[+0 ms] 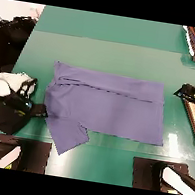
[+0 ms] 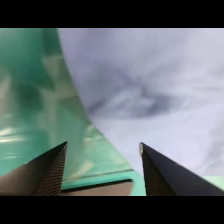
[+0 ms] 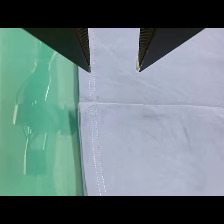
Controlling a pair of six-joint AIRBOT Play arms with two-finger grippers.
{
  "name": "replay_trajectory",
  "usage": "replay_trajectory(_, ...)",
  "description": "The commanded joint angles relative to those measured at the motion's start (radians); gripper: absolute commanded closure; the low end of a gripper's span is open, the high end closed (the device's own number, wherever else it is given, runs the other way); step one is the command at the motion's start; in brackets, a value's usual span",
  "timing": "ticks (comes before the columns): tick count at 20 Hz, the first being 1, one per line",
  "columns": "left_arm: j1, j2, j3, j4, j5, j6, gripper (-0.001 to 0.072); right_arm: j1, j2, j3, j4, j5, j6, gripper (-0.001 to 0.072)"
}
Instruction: Fold the shirts.
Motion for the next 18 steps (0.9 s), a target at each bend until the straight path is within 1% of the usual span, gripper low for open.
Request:
replay_trajectory(1,0.000,0.075,-0.150,-0.132,0.070,-0.010,0.0166,0.016,0.018,-0.015,0.000,-0.005,0.000,0.0364)
replay_trajectory(2,0.000,0.075,-0.174,-0.159,0.098,-0.008,0.0167,0.026,0.018,-0.015,0.000,-0.005,0.000,0.0364)
replay_trajectory(5,0.000,0.075,-0.221,-0.231,0.176,0.042,0.0167,0.060,0.018,-0.014,0.000,-0.005,0.000,0.0364)
replay_trajectory(9,0.000,0.075,-0.228,-0.244,0.192,0.041,0.0168,0.074,0.018,-0.014,0.001,0.014,0.001,0.0364)
replay_trajectory(10,0.000,0.075,-0.228,-0.251,0.193,0.041,0.0192,0.069,0.018,-0.015,-0.003,0.047,0.000,0.0364)
replay_trajectory(12,0.000,0.075,-0.227,-0.255,0.197,0.042,0.0675,0.034,0.035,-0.062,-0.008,0.109,-0.001,0.0364)
replay_trajectory(15,0.000,0.075,-0.195,-0.266,0.174,0.054,0.0678,-0.090,0.124,-0.245,-0.013,0.137,-0.001,0.0364)
replay_trajectory(17,0.000,0.075,-0.147,-0.266,0.166,0.068,0.0678,-0.201,0.182,-0.368,-0.020,0.190,-0.001,0.0363)
replay_trajectory(18,0.000,0.075,-0.123,-0.266,0.167,0.068,0.0678,-0.254,0.201,-0.420,-0.039,0.213,-0.001,0.0286)
